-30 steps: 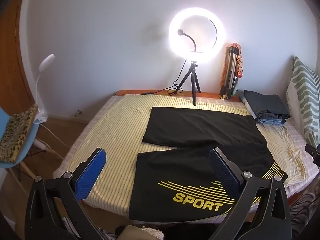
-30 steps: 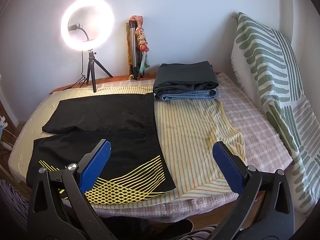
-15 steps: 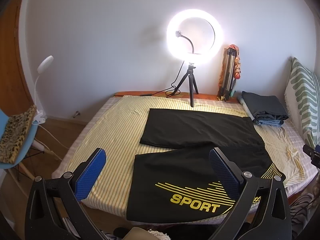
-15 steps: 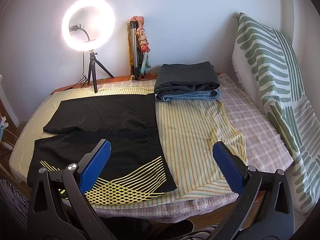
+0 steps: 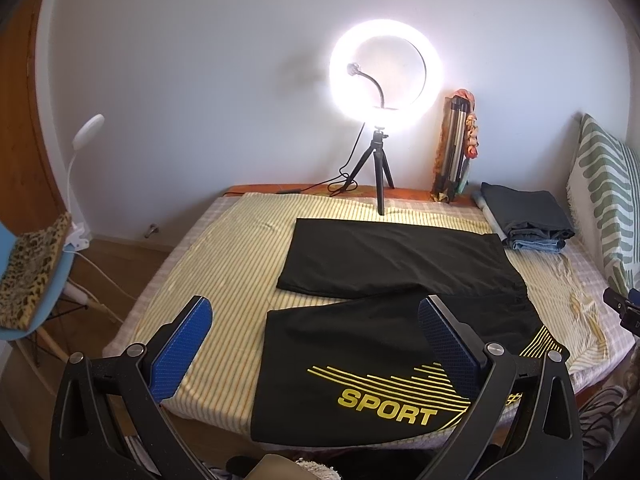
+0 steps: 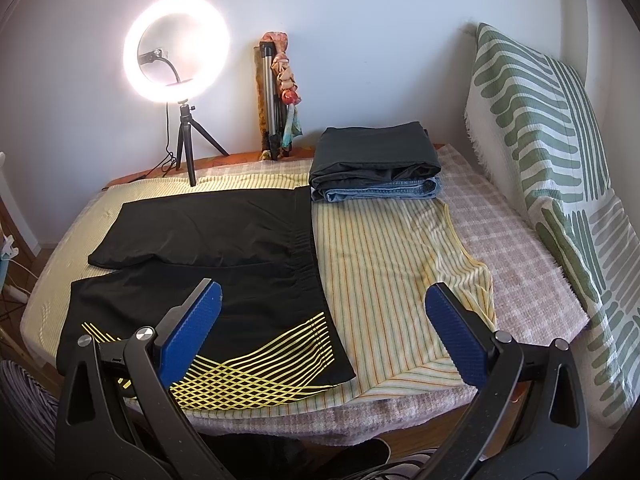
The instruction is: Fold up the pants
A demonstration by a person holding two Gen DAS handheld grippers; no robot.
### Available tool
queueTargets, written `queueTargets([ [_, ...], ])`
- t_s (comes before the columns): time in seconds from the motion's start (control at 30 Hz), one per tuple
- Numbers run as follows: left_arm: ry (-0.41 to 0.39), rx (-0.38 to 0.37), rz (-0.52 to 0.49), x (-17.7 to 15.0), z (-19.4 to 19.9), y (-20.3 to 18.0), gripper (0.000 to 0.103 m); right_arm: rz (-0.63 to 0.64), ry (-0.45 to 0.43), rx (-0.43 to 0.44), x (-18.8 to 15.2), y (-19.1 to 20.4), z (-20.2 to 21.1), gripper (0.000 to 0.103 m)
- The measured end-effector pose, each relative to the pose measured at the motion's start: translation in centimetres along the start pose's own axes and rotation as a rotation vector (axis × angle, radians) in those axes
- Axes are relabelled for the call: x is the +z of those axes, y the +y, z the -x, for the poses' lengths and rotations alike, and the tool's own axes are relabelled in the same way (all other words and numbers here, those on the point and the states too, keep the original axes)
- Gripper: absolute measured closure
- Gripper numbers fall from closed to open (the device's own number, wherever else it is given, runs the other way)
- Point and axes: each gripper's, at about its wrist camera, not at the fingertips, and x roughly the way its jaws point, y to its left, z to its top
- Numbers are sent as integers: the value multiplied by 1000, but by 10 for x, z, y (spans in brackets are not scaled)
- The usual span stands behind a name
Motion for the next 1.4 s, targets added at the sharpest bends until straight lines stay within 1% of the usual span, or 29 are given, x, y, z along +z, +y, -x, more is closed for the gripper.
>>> queueTargets([
  [0.73,2,-8,0,-1,1,-2,0,-3,1,4,-2,-1,-1,0],
  [1.4,5,1,-5,-2,-4,-2,0,-3,5,6,-6,2,-7,0],
])
